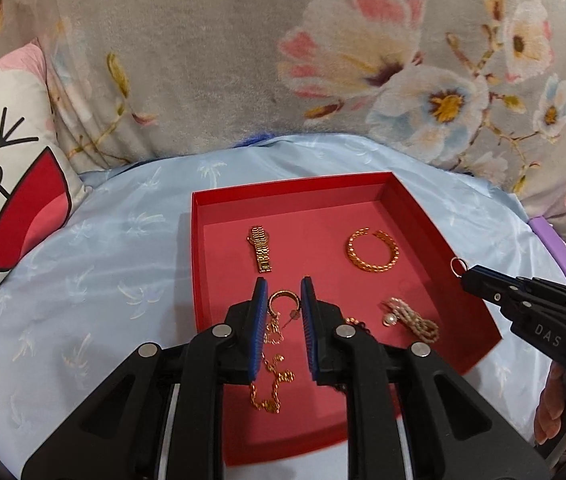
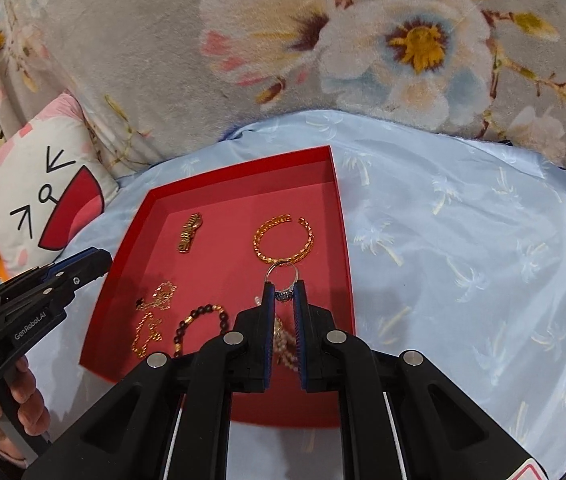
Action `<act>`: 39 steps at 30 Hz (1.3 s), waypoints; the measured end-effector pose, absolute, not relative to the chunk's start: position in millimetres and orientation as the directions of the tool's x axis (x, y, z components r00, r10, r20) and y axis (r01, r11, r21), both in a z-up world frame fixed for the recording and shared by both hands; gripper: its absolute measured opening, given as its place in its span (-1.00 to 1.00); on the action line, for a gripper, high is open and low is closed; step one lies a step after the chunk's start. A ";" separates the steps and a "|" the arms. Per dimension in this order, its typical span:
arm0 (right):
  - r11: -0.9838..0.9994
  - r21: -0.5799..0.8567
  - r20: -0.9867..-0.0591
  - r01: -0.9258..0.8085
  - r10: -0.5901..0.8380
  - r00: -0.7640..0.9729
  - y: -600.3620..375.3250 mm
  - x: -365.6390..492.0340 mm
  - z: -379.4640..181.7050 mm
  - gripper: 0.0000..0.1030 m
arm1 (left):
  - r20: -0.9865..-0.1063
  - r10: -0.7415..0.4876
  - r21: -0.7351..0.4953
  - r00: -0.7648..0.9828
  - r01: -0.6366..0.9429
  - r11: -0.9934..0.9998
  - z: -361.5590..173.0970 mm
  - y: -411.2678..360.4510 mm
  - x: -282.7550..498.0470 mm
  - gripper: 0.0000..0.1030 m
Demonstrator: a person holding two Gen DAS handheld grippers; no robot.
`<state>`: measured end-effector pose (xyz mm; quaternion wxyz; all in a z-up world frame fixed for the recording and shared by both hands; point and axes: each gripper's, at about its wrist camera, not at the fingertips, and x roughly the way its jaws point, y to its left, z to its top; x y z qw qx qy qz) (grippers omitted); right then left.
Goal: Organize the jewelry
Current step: 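Open both tools to drop the ring and earring into the box, withdraw, then move left tool to the gold ring while right tool approaches the other hoop earring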
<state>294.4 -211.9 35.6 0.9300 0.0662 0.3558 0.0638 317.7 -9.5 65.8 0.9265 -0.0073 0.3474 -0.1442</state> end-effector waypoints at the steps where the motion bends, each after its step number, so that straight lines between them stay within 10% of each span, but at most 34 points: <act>1: 0.984 0.162 -0.660 -0.068 0.160 0.734 -211.1 300.4 31.7 -0.83 | -0.646 -0.270 -0.115 0.714 0.259 0.959 63.6 -9.7 321.8 -0.68; 16: 0.983 0.178 -0.601 -0.045 0.145 0.786 -224.5 292.4 36.9 -0.56 | -0.637 -0.222 -0.136 0.739 0.176 0.975 57.6 7.3 339.5 -0.40; 24: 0.982 0.160 -0.618 -0.103 0.181 0.765 -222.2 225.4 32.7 -0.56 | -0.636 -0.216 -0.130 0.741 0.172 0.976 59.9 24.0 285.9 0.01; 39: 0.974 0.145 -0.725 -0.176 0.226 0.650 -204.1 111.3 -34.7 -0.54 | -0.682 -0.301 -0.131 0.666 0.294 0.947 24.9 10.0 159.2 0.21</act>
